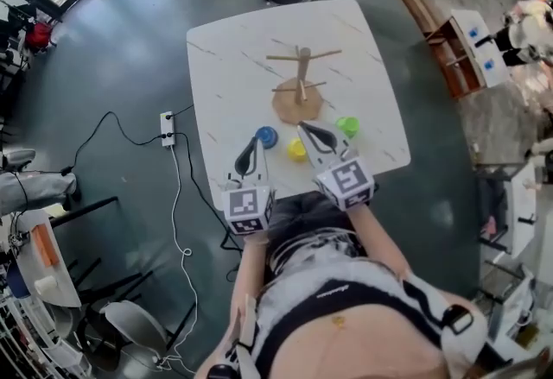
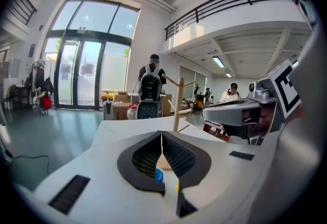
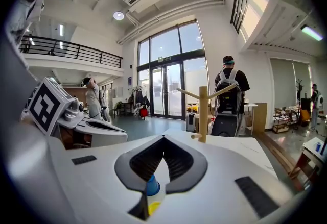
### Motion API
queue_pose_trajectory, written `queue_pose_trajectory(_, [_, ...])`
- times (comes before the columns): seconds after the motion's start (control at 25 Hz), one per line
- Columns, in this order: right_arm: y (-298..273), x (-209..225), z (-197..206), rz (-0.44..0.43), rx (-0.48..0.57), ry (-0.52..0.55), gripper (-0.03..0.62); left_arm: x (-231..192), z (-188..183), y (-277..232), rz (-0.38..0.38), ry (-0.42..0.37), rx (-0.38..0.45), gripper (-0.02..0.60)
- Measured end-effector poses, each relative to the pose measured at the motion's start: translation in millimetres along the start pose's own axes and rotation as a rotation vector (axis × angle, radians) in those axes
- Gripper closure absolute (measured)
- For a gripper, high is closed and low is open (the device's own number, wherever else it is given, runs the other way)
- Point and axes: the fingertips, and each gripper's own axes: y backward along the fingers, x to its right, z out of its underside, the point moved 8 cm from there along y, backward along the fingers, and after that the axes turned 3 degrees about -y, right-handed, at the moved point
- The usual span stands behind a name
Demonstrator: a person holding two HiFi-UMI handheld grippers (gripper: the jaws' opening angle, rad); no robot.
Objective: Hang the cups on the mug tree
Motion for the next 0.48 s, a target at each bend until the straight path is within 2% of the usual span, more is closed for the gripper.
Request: queue_pose_trajectory(0.48, [-13.7,-12.6,11.3,0.104,-0.035,-0.011,0.59,-29.0,28.3,-22.8,0.128,-0.036,-0.067,0.571])
